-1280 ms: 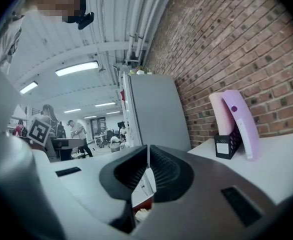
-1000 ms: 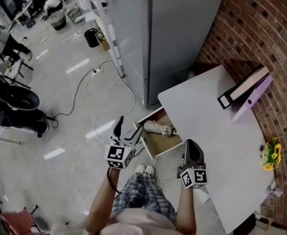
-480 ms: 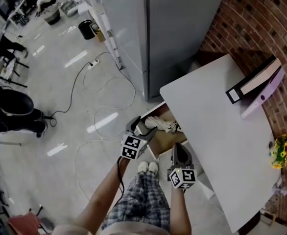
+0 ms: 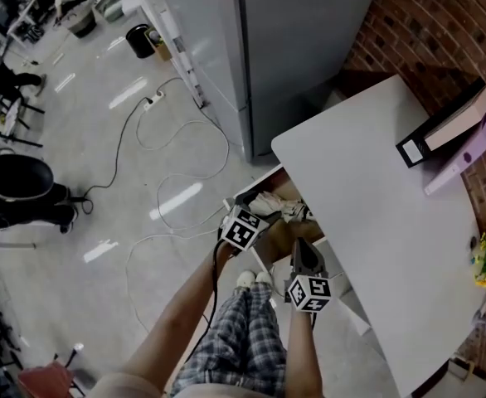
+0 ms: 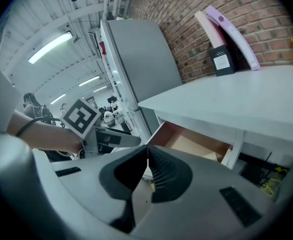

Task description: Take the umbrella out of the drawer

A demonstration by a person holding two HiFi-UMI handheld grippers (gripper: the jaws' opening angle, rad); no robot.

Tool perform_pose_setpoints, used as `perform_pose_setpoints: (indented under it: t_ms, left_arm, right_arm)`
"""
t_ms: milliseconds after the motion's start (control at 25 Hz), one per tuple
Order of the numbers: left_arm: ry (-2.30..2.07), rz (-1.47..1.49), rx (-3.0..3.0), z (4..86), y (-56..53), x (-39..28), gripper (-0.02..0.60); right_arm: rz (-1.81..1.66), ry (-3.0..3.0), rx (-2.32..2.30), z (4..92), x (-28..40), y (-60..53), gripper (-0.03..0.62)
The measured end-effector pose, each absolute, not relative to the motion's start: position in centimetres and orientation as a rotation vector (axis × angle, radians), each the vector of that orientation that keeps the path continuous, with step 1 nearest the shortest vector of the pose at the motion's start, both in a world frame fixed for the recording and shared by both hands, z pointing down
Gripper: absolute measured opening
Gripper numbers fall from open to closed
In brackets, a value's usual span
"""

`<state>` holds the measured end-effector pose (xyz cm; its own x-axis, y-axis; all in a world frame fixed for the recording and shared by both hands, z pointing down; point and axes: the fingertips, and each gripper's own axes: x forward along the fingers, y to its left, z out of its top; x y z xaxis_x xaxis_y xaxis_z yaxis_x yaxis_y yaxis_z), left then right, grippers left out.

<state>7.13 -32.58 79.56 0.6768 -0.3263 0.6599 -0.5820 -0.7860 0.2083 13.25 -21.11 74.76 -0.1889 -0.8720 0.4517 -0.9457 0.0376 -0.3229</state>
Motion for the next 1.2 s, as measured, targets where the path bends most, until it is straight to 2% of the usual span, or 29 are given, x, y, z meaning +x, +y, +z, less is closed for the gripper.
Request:
perform_pose_setpoints:
  t_ms: [240,560,840,1200]
  left_arm:
    - [-0.321,1.396,2.647,86.2,-31.0,9.9,0.362]
    - [0.012,1.859,2.765,92.9,-30.4,12.0,0.364]
    - [0.13,1.992,2.712,97.6,-29.8,12.6,0.364]
    - [0.142,1.978,2.773,100.5,-30.9,13.9,0.362]
  right_arm:
    - [0.894,-2.204,1.894,76.7,13.4,-20.7,0.02]
    - [0.927,-2.224,1.84,79.6,13.2,-21.2,0.038]
    - [0.943,-2.203,1.862,81.5,14.2,-20.7,0.055]
    - [0.951,-2.173,1.891,83.3,15.3,-20.6,0.057]
